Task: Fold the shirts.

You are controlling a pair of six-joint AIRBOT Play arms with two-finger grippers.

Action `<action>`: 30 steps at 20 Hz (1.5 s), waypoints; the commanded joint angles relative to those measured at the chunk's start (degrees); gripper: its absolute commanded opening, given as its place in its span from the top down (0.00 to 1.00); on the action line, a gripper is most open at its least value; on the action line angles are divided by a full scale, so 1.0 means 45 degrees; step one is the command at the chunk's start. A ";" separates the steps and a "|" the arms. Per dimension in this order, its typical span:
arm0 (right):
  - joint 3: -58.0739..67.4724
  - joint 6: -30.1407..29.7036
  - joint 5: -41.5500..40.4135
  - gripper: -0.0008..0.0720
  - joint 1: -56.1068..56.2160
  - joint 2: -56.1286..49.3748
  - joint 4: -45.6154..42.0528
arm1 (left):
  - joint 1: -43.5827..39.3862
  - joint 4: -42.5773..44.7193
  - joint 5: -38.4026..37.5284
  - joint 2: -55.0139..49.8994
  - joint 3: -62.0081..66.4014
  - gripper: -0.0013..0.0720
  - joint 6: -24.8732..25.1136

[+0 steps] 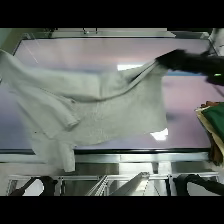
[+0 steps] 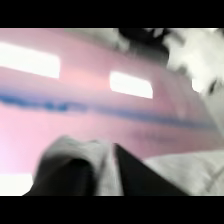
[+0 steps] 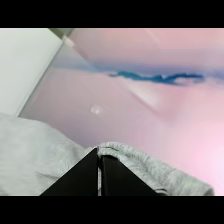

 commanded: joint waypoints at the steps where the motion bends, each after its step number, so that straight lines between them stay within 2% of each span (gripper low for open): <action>1: -0.0107 -0.0350 -0.2108 0.71 0.1530 -0.3978 0.0049 | -0.3317 0.3395 0.2477 -0.4639 -0.0481 0.05 0.0189; 2: -0.0063 -0.0335 -0.2492 0.35 0.1559 -0.4721 0.0058 | -0.3609 0.3968 0.2565 -0.5945 0.0175 0.01 -0.0287; 3: 0.0005 -0.0340 -0.2681 0.29 0.1477 -0.5173 0.0141 | -0.3667 0.4342 0.2341 -0.6931 0.0933 0.02 -0.0690; 5: 0.0053 -0.0335 -0.2856 0.29 0.0879 -0.5265 0.0199 | -0.3347 0.4784 0.1311 -0.8272 0.2637 0.02 -0.1069; 7: 0.0126 -0.0330 -0.2633 0.29 -0.0029 -0.4765 0.0151 | -0.2550 0.4784 -0.0039 -0.8592 0.4061 0.02 -0.1370; 10: 0.0126 -0.0015 -0.0753 0.31 -0.1758 -0.3740 0.0136 | -0.1132 0.4799 -0.2293 -0.7839 0.4940 0.02 -0.1520; 12: 0.0117 0.0063 0.1166 0.31 -0.2827 -0.3303 0.0005 | -0.0223 0.4828 -0.3628 -0.6858 0.4250 0.02 -0.1520; 13: 0.0117 0.0393 0.2239 0.38 -0.3303 -0.3138 -0.0476 | 0.0214 0.4901 -0.4187 -0.6295 0.3551 0.02 -0.1515; 14: 0.0073 0.0801 0.3351 0.63 -0.3745 -0.3011 -0.1336 | 0.0656 0.4906 -0.4668 -0.5571 0.2463 0.02 -0.1511; 15: -0.0180 0.1243 0.4153 0.64 -0.4065 -0.2866 -0.2356 | 0.1035 0.4915 -0.4920 -0.4799 0.1166 0.02 -0.1447; 18: -0.2147 0.1681 0.4449 0.64 -0.4333 -0.2293 -0.4328 | 0.1894 0.5979 -0.3847 -0.2302 -0.3410 0.02 -0.1617; 19: -0.2885 0.1666 0.4022 0.56 -0.4333 -0.2171 -0.4357 | 0.1957 0.6844 -0.3517 -0.1700 -0.4677 0.02 -0.1977; 20: -0.3371 0.1676 0.3531 0.36 -0.4289 -0.2171 -0.4289 | 0.1957 0.7694 -0.3147 -0.1209 -0.5829 0.02 -0.2327; 21: -0.3750 0.1671 0.3041 0.30 -0.4221 -0.2176 -0.4303 | 0.1957 0.8267 -0.2817 -0.0797 -0.6795 0.02 -0.2773; 25: -0.4056 0.1375 0.2788 0.30 -0.4260 -0.2171 -0.4119 | 0.1957 0.8427 -0.1273 -0.0287 -0.8344 0.02 -0.3011; 28: -0.4051 0.1059 0.2788 0.30 -0.4333 -0.2171 -0.3842 | 0.1957 0.8874 -0.0952 -0.1185 -0.8335 0.02 -0.3342; 30: -0.4051 0.0738 0.2793 0.30 -0.4333 -0.2171 -0.3487 | 0.1821 0.8223 -0.0121 -0.2263 -0.8335 0.04 -0.3303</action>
